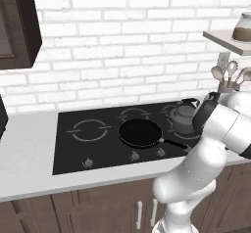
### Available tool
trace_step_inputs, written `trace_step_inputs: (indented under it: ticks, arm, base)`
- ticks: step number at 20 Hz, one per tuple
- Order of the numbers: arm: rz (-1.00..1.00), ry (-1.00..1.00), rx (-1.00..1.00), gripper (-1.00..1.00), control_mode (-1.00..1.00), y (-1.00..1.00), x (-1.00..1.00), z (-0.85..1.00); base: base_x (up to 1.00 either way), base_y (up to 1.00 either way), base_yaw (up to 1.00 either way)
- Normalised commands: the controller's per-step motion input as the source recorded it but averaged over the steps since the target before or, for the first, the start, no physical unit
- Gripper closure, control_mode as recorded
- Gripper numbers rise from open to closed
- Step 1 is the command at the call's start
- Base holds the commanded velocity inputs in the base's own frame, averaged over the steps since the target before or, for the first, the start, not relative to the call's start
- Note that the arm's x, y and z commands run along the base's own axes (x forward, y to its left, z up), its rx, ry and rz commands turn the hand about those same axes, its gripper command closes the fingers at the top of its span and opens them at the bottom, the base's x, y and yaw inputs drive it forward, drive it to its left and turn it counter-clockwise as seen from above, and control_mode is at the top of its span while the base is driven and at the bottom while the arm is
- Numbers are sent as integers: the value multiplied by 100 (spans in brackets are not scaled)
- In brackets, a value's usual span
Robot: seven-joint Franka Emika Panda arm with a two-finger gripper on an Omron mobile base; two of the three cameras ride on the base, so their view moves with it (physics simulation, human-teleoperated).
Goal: Pick the kettle from the counter and place it on a stove burner. Then turn the burner on.
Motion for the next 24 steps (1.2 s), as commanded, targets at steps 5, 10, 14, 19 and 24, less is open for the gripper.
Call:
trace_step_inputs:
  ticks: [5,10,14,19,24]
  arm:
    - [5,0,-3,-100,-100,0,6,-13]
    - [0,0,0,-100,-100,0,0,-3]
    - [1,0,0,-100,-100,-16,1,-12]
    - [5,0,0,-100,-100,-25,0,-6]
    - [6,0,0,-100,-100,-16,1,-18]
  base:
    - [0,0,0]
    - [0,0,0]
    - [0,0,0]
    - [0,0,0]
    - [0,0,0]
